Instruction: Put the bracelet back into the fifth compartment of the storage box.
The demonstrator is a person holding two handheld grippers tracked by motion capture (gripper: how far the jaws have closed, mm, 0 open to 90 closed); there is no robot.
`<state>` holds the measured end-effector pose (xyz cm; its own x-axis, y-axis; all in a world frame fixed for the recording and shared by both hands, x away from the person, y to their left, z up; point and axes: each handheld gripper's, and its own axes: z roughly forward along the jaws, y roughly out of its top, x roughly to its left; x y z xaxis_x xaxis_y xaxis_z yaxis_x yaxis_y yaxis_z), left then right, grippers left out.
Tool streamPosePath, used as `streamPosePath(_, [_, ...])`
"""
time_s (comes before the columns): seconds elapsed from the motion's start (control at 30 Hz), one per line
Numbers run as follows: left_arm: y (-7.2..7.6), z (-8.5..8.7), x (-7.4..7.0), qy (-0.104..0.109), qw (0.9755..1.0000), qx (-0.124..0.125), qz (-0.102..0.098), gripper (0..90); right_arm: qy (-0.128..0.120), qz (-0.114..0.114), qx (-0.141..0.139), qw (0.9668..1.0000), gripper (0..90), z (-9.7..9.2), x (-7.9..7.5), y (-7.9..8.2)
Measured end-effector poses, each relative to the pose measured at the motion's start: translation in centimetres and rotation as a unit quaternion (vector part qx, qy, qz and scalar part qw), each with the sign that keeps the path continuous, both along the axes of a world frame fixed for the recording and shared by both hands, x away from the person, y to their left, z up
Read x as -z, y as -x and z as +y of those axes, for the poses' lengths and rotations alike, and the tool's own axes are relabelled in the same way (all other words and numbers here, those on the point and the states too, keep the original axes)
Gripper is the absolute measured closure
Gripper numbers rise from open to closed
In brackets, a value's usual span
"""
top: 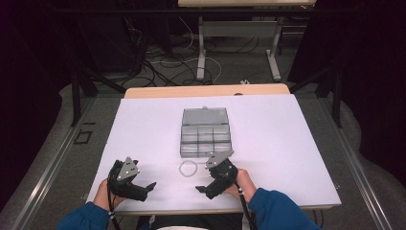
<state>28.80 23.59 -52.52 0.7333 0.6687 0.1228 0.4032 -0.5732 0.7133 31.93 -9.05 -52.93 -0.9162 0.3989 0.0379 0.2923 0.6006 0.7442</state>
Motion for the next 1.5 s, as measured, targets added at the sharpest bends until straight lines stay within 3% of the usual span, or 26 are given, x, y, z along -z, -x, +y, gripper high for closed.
streamPosePath(0.5, [-0.2,-0.1,0.1,0.001,1.0000,-0.001,-0.002,0.0,0.000,-0.005,-0.016,0.9999,15.4,1.6,0.4,-1.0])
streamPosePath(0.73, [-0.3,-0.1,0.2,0.002,1.0000,0.001,0.006,0.0,0.006,-0.006,-0.008,0.9999,28.6,2.3,0.9,-1.7])
streamPosePath(0.77, [-0.3,-0.2,0.3,0.007,1.0000,-0.005,-0.002,0.0,0.006,-0.007,-0.013,0.9999,30.4,2.4,0.9,-1.8])
streamPosePath(0.8, [-0.3,-0.1,0.2,0.000,1.0000,0.002,0.007,0.0,0.004,-0.007,-0.006,0.9999,32.2,2.5,1.0,-1.8])
streamPosePath(0.83, [-0.3,-0.2,0.3,0.003,1.0000,-0.002,0.000,0.0,0.006,-0.001,-0.011,0.9999,34.0,2.6,1.0,-1.8])
streamPosePath(0.87, [-0.3,-0.1,0.2,0.000,1.0000,0.002,0.007,0.0,0.005,-0.005,-0.016,0.9998,36.0,2.7,1.1,-2.0])
streamPosePath(1.07, [-0.3,-0.2,0.3,0.006,1.0000,-0.003,-0.002,0.0,0.012,-0.003,-0.016,0.9998,51.1,3.5,1.5,-2.4])
streamPosePath(1.2, [-0.3,-0.2,0.3,0.007,1.0000,-0.004,-0.002,0.0,0.015,0.004,-0.018,0.9997,57.4,3.8,1.7,-2.7])
streamPosePath(1.27, [-0.4,-0.1,0.2,0.002,1.0000,0.002,0.009,0.0,0.014,0.004,-0.020,0.9997,59.3,4.0,1.9,-2.9])
streamPosePath(1.37, [-0.3,-0.1,0.4,0.011,0.9999,-0.006,0.002,0.0,0.018,0.009,-0.021,0.9996,63.4,4.3,2.0,-2.8])
streamPosePath(1.5, [-0.3,0.0,0.2,0.003,1.0000,-0.002,0.004,0.0,0.022,0.009,-0.027,0.9993,67.0,4.6,2.2,-3.0])
